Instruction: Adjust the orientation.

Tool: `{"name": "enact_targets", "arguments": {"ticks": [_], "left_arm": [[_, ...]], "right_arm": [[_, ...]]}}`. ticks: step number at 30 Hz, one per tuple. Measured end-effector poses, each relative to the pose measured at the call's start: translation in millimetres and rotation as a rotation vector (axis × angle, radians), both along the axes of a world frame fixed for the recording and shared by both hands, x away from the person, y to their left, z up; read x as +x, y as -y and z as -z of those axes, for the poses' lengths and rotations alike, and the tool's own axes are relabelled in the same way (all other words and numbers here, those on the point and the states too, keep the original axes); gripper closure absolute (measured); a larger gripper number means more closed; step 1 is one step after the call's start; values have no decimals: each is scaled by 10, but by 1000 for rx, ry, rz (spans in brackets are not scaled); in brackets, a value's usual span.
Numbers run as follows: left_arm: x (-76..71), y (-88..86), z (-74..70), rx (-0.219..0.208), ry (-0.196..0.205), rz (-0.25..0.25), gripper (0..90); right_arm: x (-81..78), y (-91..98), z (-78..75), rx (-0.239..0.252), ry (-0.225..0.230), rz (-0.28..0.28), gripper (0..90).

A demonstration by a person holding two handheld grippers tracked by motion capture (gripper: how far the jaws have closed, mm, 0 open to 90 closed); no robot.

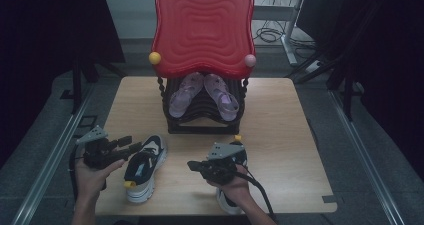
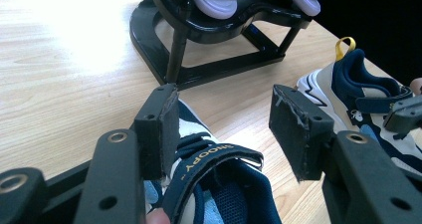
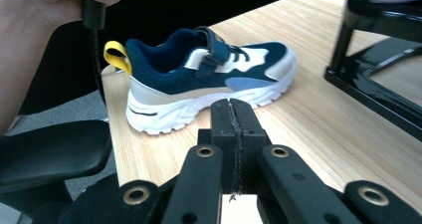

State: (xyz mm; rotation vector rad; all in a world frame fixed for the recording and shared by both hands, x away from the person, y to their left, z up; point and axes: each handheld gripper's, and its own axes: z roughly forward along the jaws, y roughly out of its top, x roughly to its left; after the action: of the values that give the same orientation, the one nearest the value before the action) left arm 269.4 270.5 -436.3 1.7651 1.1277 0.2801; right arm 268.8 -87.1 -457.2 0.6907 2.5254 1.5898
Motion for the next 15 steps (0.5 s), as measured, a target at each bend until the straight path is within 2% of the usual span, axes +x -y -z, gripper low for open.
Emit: {"name": "enact_targets", "arguments": {"ticks": [4,15], "left_arm": [[5,8,8,4,-2,4,455],[-2,30,26,6,-7,12,455]], "right_arm": [[-2,138,5,3,1,28,898],[-58,394,77,-42,-6,76,898]]}}
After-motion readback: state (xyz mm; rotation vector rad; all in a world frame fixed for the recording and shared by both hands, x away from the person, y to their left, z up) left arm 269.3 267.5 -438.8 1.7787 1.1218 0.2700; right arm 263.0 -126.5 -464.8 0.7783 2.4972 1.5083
